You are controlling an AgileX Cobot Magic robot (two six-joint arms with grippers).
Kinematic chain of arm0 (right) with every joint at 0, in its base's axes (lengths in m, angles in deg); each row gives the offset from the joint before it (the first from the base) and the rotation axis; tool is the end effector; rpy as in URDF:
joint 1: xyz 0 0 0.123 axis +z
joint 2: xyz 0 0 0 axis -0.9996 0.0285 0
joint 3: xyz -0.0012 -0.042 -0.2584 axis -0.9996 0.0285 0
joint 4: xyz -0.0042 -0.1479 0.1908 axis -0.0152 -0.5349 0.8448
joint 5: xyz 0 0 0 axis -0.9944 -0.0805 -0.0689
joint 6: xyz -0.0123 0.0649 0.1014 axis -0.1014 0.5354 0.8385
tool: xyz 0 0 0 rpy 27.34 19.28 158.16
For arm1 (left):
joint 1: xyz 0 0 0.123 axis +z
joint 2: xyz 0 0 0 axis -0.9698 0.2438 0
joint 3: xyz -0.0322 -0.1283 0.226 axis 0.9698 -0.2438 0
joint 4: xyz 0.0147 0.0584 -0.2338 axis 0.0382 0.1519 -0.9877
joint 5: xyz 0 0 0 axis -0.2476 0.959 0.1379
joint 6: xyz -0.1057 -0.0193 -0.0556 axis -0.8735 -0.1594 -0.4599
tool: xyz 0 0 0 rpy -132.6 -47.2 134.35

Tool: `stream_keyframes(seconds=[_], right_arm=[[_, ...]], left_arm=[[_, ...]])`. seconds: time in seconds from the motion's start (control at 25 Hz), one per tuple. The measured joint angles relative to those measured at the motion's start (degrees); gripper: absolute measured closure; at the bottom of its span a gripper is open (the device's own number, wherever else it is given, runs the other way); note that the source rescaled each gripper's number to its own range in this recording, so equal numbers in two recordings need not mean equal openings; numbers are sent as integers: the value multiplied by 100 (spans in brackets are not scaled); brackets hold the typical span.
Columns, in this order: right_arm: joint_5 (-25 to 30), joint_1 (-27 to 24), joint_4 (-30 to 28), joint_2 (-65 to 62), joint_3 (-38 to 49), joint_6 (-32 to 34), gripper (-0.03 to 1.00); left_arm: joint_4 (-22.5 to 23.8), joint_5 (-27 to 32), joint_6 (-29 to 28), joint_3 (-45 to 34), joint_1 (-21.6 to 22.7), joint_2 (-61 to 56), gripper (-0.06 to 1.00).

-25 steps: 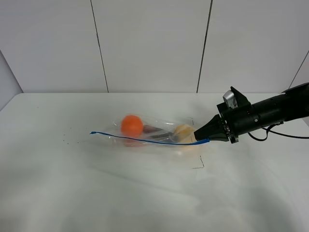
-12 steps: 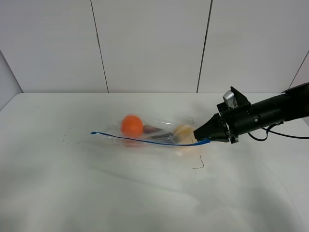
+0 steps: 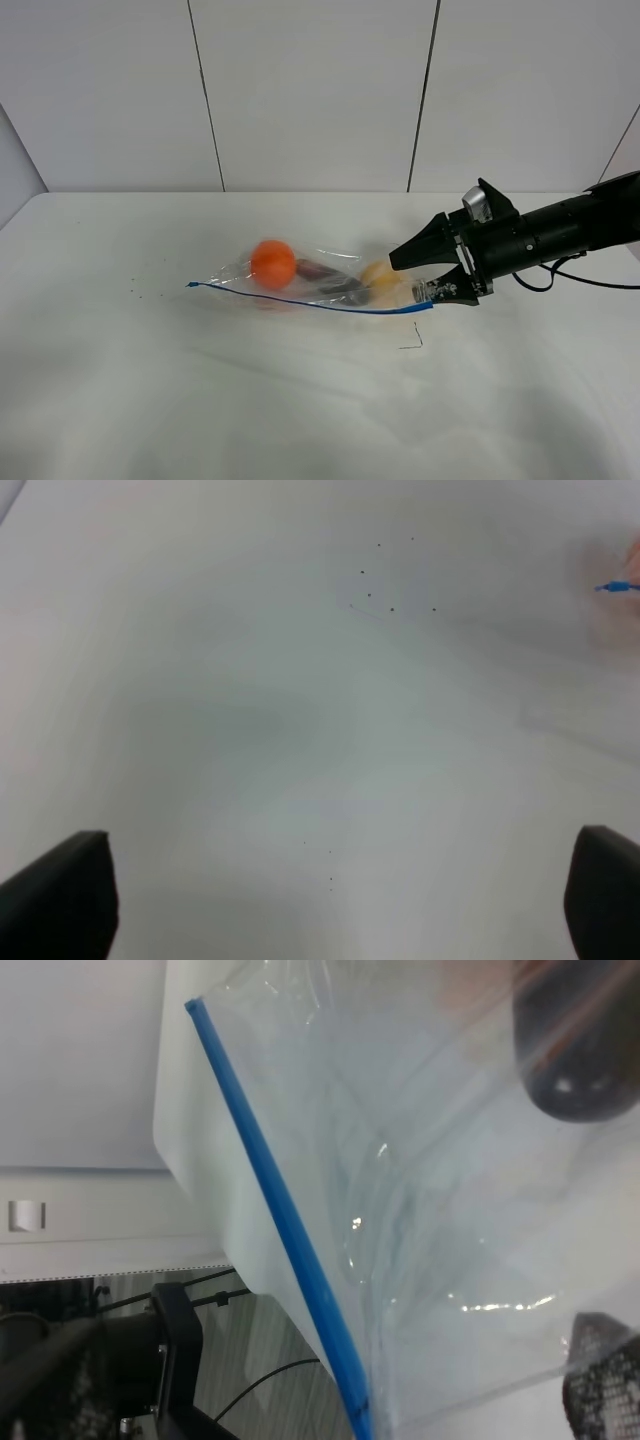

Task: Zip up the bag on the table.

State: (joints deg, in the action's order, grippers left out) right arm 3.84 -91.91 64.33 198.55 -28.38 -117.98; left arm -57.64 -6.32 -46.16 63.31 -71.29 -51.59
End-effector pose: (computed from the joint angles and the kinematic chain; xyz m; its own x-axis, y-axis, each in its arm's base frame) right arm 0.3096 0.0882 0.1358 -0.9763 -0.0236 -0.2153 -0.2008 0.4709 0.8590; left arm 0.0349 0.0102 0.2592 -0.4400 -0.0516 -0.8965 -0.1422 0.9898 0.0128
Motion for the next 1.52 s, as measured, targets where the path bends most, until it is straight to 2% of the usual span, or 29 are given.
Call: stream_keyframes(seconds=[0.24,0.4,0.52,0.76,0.84,0.96,1.24,1.52], right_arm=[[-472,0,-586,0,-7,446,-3],[-871,0,-1616,-37,-308,1196,-3],[-1082,0,-2733,-184,-754,2096,-3],[-1226,0,-5698,-604,-1534,4027,-3],[-1210,0,-6202,-763,-1639,4466,-3],[-1212,0,-6411,-1005,-1693,4963,-3],[-1042,323,-6558,-1557,-1699,4308,-3],[-890,487,-7211,-2409,-1699,4577,-3]], left_arm=[[0,0,0,0,0,0,-6],[0,0,0,0,0,0,-6],[0,0,0,0,0,0,-6],[0,0,0,0,0,0,-6],[0,0,0,0,0,0,-6],[0,0,0,0,0,0,-6],[0,0,0,0,0,0,-6],[0,0,0,0,0,0,-6]])
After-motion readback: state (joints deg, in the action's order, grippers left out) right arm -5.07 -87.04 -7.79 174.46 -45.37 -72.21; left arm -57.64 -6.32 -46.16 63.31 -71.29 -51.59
